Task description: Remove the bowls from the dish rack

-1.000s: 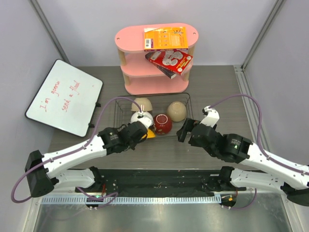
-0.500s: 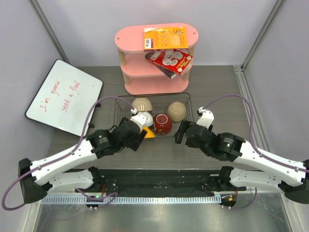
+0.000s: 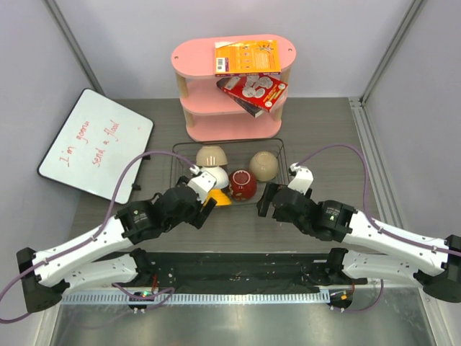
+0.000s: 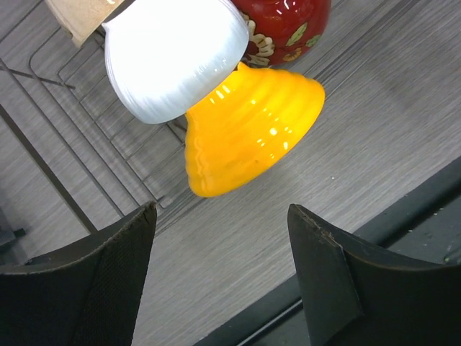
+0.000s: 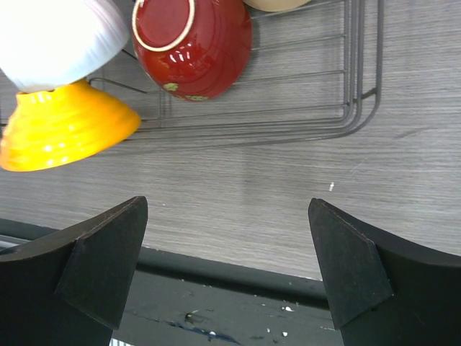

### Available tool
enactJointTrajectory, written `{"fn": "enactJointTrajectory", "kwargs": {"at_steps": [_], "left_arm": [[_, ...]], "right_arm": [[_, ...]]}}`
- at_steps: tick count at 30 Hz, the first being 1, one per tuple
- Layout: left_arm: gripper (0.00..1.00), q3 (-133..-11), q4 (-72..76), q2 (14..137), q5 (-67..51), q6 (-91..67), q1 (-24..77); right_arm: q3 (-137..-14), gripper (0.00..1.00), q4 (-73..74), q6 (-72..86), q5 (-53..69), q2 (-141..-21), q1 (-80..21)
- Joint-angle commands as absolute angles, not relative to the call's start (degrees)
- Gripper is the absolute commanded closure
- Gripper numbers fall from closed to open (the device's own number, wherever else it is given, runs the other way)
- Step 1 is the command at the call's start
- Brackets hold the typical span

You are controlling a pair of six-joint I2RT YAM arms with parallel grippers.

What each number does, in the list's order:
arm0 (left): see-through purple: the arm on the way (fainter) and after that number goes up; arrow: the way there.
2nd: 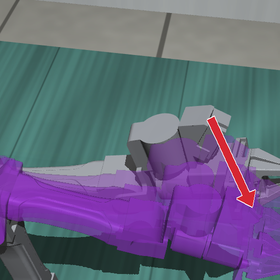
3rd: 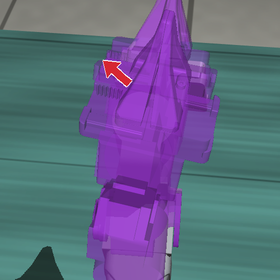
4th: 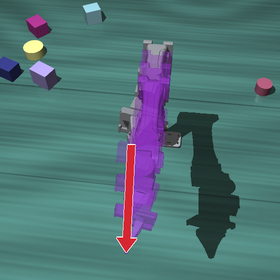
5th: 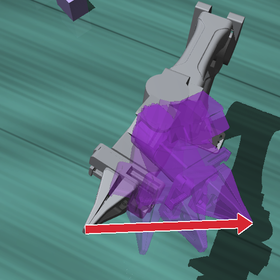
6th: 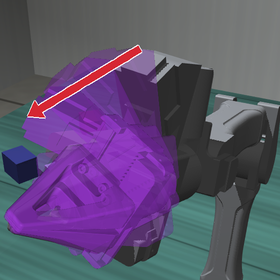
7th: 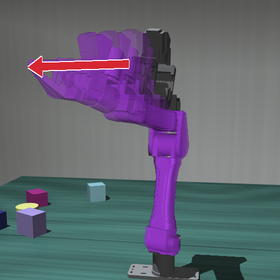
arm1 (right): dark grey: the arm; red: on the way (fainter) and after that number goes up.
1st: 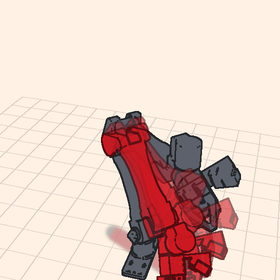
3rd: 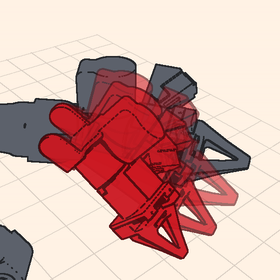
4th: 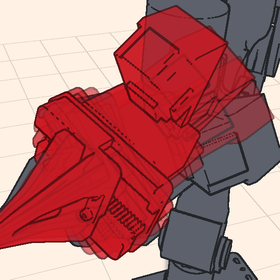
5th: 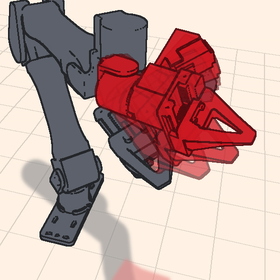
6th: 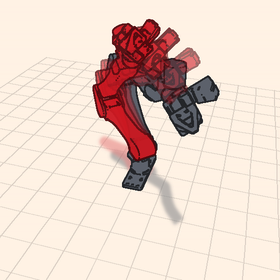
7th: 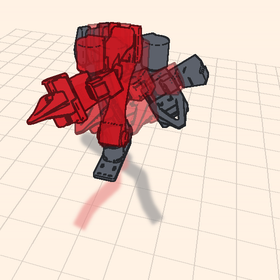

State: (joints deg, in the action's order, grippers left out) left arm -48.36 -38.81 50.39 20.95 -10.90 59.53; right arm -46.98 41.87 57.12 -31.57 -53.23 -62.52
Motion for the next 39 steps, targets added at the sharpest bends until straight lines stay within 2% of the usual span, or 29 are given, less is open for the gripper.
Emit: {"fn": "enactJointTrajectory", "kwargs": {"at_steps": [1,6,19,39], "left_arm": [[0.27,-47.1,-33.3,49.1,23.4,-5.0,59.9],[0.29,-46.1,-28.9,49.7,23.9,2.0,59.9],[0.31,-45.6,-28.6,52.2,20.2,4.5,59.9],[0.3,-43.2,-27.5,53.8,25.4,7.0,59.9]], "right_arm": [[-49.0,0.0,38.1,55.9,-32.8,-52.3,-62.7],[-51.2,0.0,38.1,54.4,-33.1,-53.3,-62.7],[-61.2,0.0,38.6,50.7,-30.1,-56.4,-62.7],[-59.8,0.0,36.7,49.8,-29.9,-56.9,-62.6]]}}
